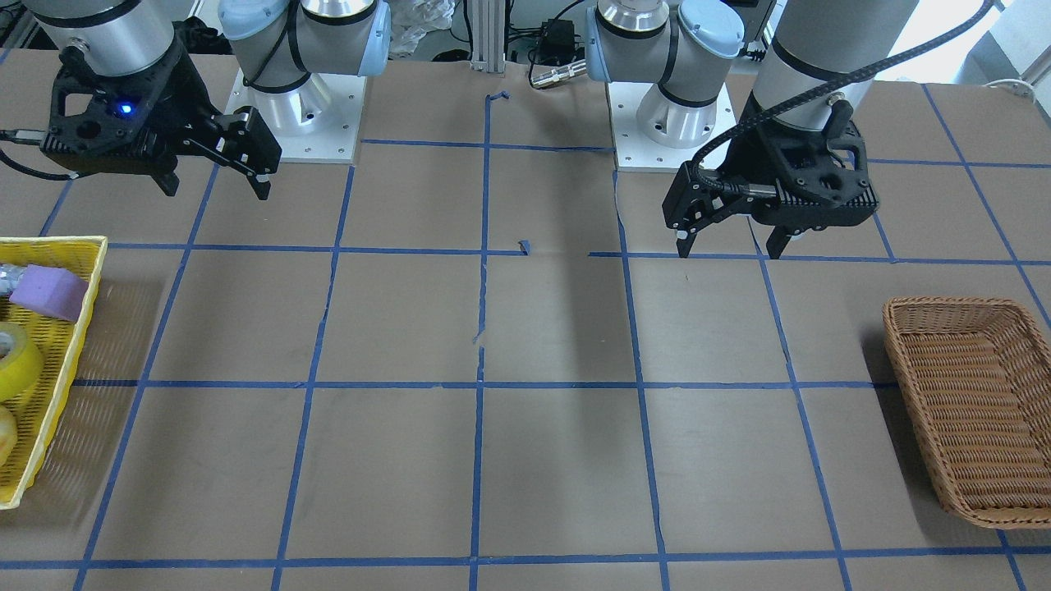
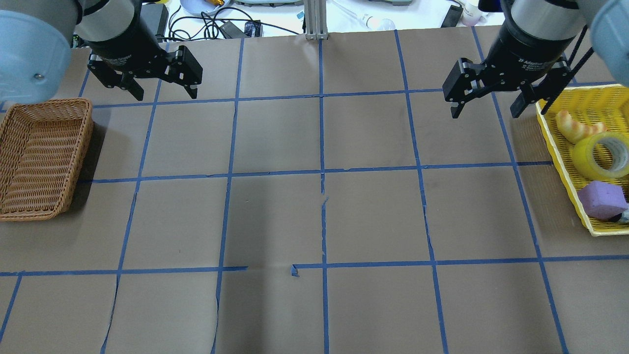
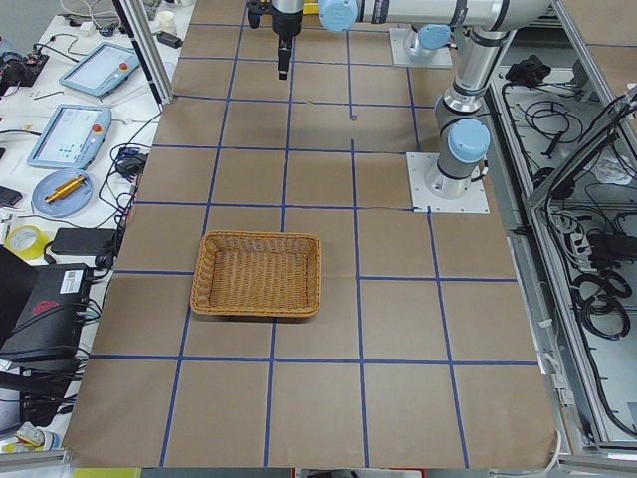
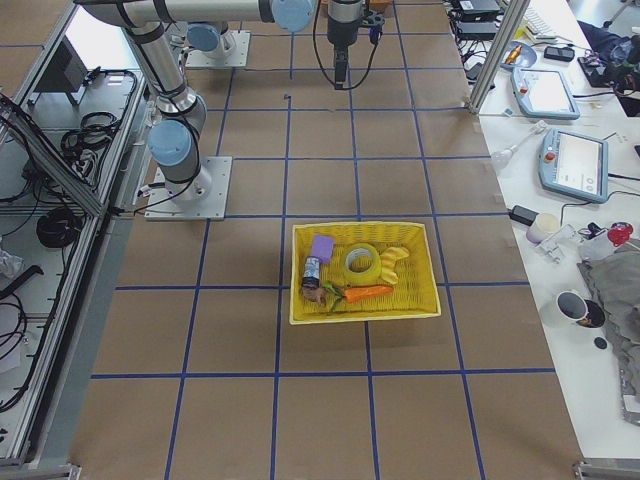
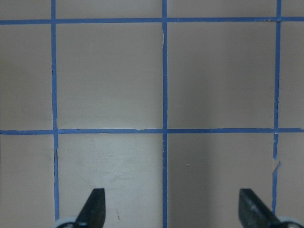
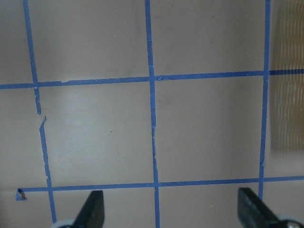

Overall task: Transfer tape with both arms
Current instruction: 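Move the right gripper toward the yellow basket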

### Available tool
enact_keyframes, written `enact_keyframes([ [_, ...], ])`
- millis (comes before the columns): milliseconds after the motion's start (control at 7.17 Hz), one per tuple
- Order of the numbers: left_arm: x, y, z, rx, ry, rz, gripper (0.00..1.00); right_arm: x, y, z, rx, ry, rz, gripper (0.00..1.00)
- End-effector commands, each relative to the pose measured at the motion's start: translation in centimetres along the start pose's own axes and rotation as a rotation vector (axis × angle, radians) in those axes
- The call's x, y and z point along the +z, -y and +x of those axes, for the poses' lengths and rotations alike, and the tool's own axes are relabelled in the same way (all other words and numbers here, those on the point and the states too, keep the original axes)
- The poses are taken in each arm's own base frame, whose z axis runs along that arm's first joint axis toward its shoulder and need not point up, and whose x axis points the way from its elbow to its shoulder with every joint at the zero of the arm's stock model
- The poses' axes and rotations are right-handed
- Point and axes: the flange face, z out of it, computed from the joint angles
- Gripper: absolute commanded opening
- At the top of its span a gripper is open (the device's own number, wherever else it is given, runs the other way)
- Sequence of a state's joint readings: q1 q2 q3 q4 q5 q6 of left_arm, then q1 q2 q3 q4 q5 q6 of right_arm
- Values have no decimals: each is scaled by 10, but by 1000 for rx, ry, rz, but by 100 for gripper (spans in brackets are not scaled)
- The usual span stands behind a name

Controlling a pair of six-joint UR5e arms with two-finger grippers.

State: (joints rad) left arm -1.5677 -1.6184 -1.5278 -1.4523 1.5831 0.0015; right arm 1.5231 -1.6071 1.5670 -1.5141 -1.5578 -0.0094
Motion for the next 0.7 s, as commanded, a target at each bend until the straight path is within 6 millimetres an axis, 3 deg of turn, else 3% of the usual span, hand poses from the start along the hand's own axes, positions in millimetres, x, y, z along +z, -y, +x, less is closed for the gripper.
enact_keyframes([
  [0, 0, 0, 0, 0, 0, 1, 100, 1, -3, -10, -20, 4, -2, 100],
  [558, 0, 0, 0, 0, 0, 1, 100, 2, -8, -24, -46, 4, -6, 100],
])
